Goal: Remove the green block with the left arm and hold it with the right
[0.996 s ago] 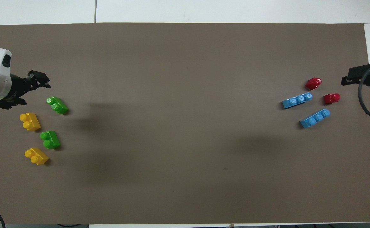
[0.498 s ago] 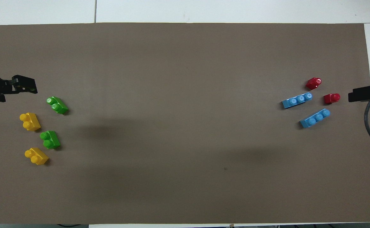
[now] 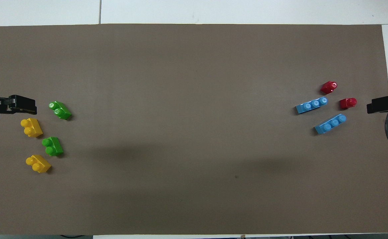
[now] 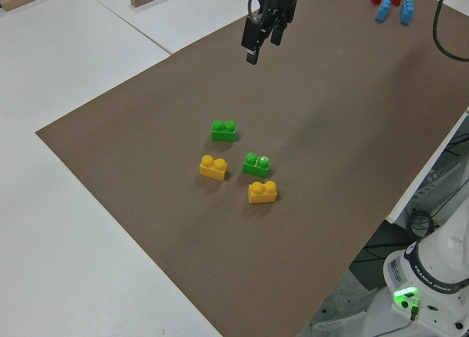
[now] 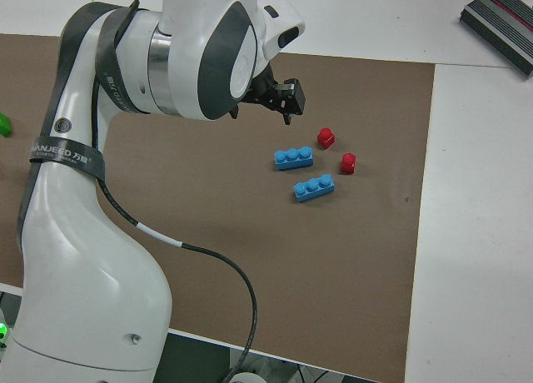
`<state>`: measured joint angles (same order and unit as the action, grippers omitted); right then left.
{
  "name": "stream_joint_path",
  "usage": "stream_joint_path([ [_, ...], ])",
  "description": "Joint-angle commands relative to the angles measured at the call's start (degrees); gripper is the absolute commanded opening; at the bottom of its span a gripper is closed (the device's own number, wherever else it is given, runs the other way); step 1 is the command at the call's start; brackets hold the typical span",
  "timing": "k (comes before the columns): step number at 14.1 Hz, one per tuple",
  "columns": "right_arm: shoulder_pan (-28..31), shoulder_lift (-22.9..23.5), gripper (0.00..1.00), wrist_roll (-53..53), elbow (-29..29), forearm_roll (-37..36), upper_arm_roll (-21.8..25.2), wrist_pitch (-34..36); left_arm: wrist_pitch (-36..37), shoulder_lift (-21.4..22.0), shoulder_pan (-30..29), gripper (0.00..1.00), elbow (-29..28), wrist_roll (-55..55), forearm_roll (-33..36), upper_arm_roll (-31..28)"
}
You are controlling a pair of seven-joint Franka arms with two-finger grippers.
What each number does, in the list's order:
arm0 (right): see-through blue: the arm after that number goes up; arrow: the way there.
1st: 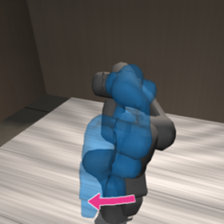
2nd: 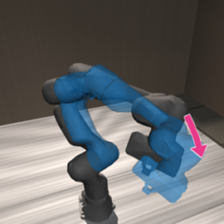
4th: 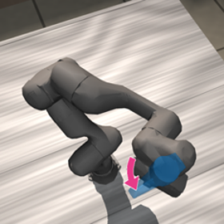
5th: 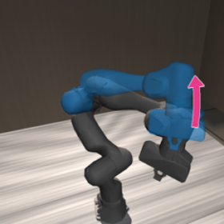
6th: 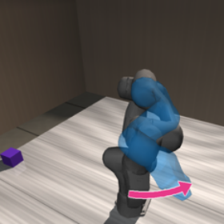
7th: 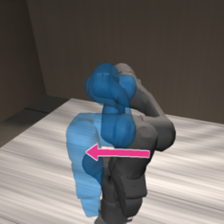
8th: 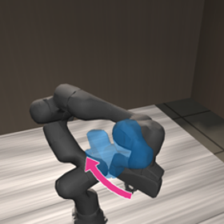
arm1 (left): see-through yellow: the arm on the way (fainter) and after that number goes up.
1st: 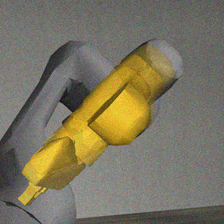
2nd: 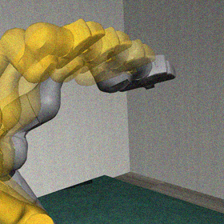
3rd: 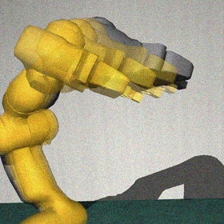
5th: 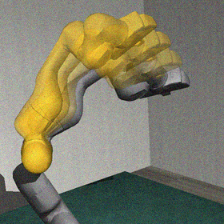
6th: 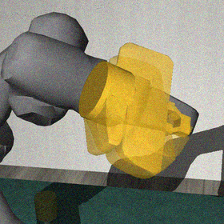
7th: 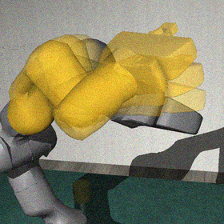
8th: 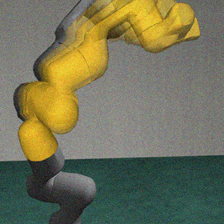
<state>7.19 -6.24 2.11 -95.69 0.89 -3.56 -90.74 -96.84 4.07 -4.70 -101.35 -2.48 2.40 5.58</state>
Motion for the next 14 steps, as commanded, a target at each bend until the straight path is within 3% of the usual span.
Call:
stream_joint_path([
  [1, 0.1, 0.4, 1.0, -1.0, 1.3, -0.8, -0.5, 1.2, 3.8, 1.6, 0.7, 1.0, 1.1, 1.1, -0.1, 0.0],
  [4, 0.2, 0.5, 1.0, -1.9, 1.3, -0.4, -0.5, 0.2, 4.4, 2.5, 0.6, 1.0, 2.1, 1.0, -3.4, -0.3],
  [14, -0.3, 1.3, 1.0, -2.0, 2.4, 0.2, 0.0, 0.9, 5.4, 4.1, 0.5, 1.0, 3.3, 0.6, -3.5, -0.2],
])
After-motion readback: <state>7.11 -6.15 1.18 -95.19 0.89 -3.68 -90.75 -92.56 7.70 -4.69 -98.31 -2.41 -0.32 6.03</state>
